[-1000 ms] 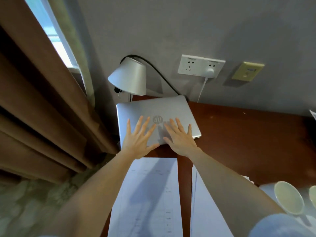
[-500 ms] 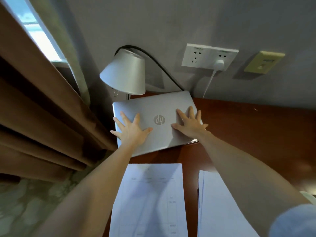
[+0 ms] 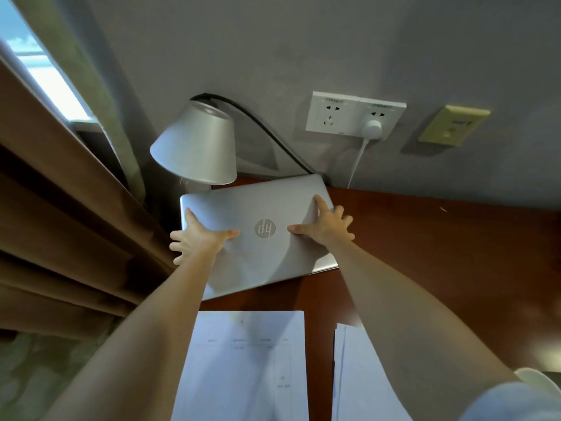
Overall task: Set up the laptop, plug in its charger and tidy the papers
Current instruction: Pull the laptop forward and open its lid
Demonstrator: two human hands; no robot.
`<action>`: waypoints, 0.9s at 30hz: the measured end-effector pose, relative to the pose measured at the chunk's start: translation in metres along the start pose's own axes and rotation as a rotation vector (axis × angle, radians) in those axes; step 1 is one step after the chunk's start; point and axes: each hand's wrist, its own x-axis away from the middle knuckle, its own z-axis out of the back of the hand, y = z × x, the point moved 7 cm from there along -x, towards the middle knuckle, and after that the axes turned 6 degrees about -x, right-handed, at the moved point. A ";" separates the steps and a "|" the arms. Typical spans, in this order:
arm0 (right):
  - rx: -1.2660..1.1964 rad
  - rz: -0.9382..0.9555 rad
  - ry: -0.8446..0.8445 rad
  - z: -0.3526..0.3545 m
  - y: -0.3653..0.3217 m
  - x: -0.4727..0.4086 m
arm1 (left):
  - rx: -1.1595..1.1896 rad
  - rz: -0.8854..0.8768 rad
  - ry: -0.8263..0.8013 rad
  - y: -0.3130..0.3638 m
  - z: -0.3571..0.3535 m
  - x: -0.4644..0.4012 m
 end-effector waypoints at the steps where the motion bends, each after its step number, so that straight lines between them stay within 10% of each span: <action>1: -0.030 -0.013 -0.001 0.002 0.002 -0.001 | 0.001 -0.003 0.005 0.000 0.001 0.001; 27: -0.445 -0.325 0.217 0.165 0.226 0.055 | -0.057 -0.366 -0.112 0.102 -0.094 0.199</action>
